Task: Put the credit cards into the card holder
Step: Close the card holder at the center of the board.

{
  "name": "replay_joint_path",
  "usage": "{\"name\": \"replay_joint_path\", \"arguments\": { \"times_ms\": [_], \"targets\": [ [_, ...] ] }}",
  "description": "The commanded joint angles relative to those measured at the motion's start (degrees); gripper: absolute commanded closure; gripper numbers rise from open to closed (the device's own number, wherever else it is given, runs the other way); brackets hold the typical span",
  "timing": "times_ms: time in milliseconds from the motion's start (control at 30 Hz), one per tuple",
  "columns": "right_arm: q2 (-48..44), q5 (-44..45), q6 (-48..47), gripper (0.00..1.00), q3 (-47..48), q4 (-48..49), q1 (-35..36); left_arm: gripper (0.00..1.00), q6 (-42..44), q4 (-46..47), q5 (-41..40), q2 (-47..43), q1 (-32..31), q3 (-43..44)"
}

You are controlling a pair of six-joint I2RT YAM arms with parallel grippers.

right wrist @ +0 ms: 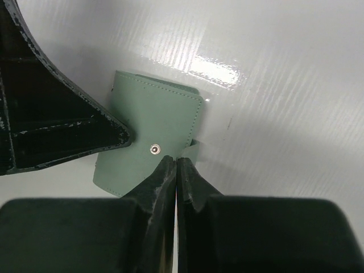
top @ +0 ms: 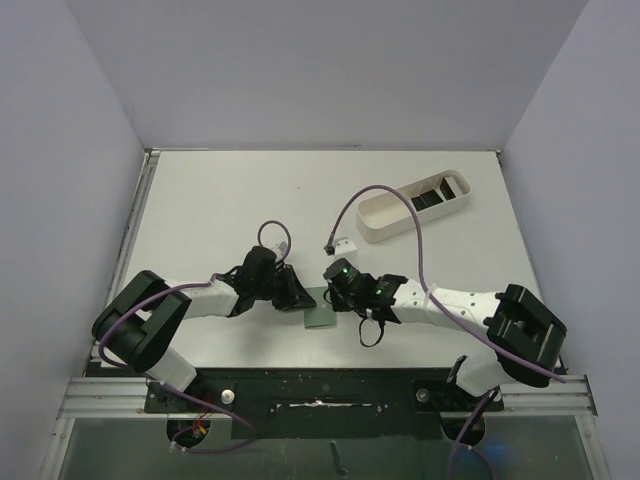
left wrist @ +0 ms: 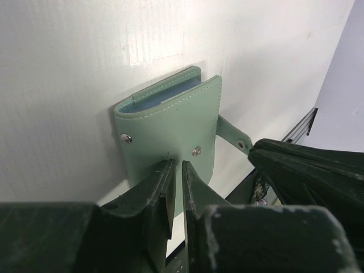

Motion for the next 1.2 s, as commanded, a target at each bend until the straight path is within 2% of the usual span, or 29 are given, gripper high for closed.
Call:
{"name": "replay_joint_path", "arguments": {
  "times_ms": [0,200,333,367,467,600,900,1167],
  "targets": [
    [-2.79,-4.95,1.71,1.00,-2.78,8.63,-1.21,0.90,-0.08,1.10,-0.57,-0.72,-0.44,-1.11],
    [-2.02,-9.81,4.27,1.00,-6.02,15.19,-3.07,0.90,-1.53,2.95,-0.13,-0.39,-0.95,-1.66],
    [-1.49,-9.28,4.38,1.00,-5.29,14.09,-3.14,0.90,-1.78,3.34,-0.02,-0.37,-0.98,-1.84],
    [-1.49,-8.45,4.04,0.99,-4.57,12.64,-3.18,0.90,-1.78,3.34,-0.02,-0.38,-1.03,-1.85],
    [-1.48,-4.49,3.05,0.87,-1.86,7.26,-2.15,0.90,-1.91,3.49,-0.02,-0.36,-1.07,-1.91],
    [-1.24,-1.38,2.73,0.78,-0.02,2.93,-1.18,0.90,-1.96,3.60,0.07,-0.37,-1.08,-1.69],
    [1.28,-1.20,1.45,0.67,2.29,1.11,0.17,0.90,-1.87,3.38,-0.10,-0.37,-1.06,-1.84],
    [3.60,-0.07,0.63,0.67,4.07,-0.21,1.18,0.90,-1.96,3.52,-0.11,-0.33,-1.01,-1.97]
  ]
}}
